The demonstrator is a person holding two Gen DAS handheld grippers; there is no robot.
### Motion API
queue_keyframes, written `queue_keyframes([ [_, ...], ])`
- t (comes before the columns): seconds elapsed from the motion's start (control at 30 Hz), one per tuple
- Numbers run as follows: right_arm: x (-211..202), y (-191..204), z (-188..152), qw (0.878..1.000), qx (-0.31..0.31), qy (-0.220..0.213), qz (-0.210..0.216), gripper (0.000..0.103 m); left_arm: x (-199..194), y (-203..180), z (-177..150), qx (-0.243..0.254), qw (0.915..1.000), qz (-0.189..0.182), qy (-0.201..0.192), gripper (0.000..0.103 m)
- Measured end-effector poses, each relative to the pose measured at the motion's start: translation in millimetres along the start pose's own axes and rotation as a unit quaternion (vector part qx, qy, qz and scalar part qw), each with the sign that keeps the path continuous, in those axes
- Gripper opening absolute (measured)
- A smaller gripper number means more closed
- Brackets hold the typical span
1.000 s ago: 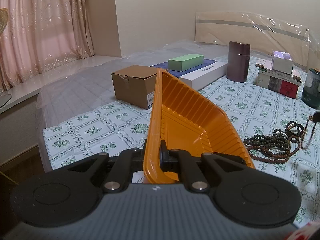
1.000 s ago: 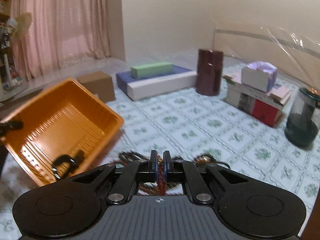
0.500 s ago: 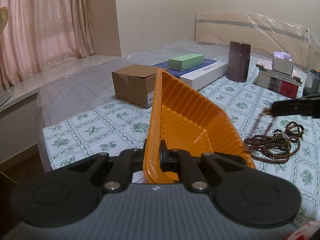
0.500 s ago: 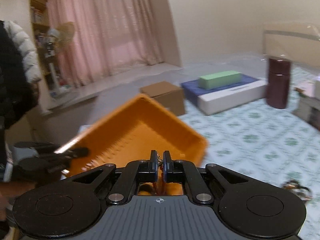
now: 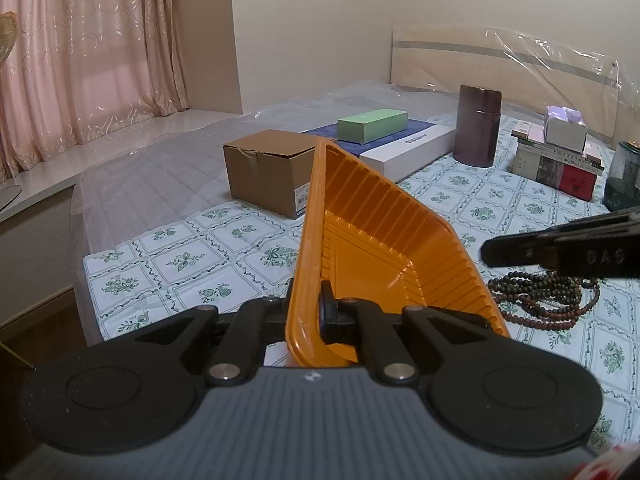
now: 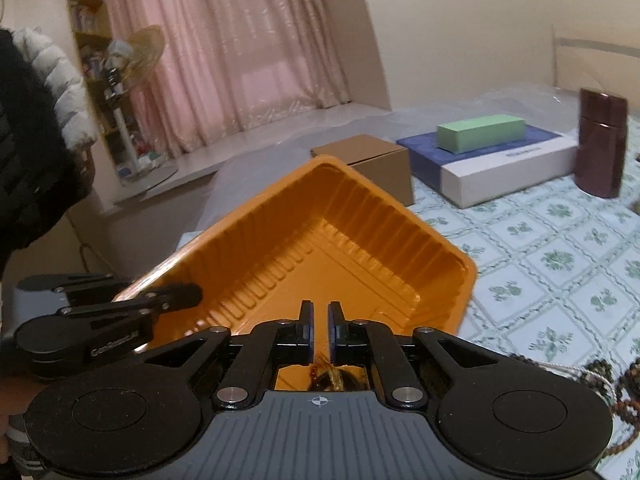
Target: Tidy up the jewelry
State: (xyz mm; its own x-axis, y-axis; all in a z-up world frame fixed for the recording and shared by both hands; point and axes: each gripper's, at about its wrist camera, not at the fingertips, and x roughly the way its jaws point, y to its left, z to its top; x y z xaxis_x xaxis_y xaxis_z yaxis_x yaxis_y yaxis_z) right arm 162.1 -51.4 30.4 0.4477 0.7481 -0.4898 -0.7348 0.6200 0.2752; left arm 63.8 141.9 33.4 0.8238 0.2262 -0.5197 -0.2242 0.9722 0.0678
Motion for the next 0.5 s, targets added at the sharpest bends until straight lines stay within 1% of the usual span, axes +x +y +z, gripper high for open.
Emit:
queue_keyframes([
  [0.13,-17,-17,-2,0.999,0.018,-0.015,-0.025,0.019,0,0,0,0.0,1.0,0.0,0.0,0.006],
  [0.17,-23,-23,-4,0.999,0.023,-0.02,-0.037,0.021,0,0,0,0.0,1.0,0.0,0.0,0.006],
  [0.23,-36,-37,-12,0.997,0.028,-0.024,-0.065,0.03,0,0,0,-0.001,1.0,0.0,0.0,0.006],
  [0.3,-47,-51,-23,0.994,0.028,-0.026,-0.1,0.034,0,0,0,-0.001,1.0,0.0,0.0,0.006],
  [0.4,-65,-76,-46,0.988,0.039,-0.014,-0.148,0.036,0,0,0,-0.001,1.0,0.001,0.001,0.006],
  [0.5,-78,-99,-67,0.981,0.06,0.001,-0.185,0.036,0,0,0,-0.001,1.0,0.002,0.002,0.006],
])
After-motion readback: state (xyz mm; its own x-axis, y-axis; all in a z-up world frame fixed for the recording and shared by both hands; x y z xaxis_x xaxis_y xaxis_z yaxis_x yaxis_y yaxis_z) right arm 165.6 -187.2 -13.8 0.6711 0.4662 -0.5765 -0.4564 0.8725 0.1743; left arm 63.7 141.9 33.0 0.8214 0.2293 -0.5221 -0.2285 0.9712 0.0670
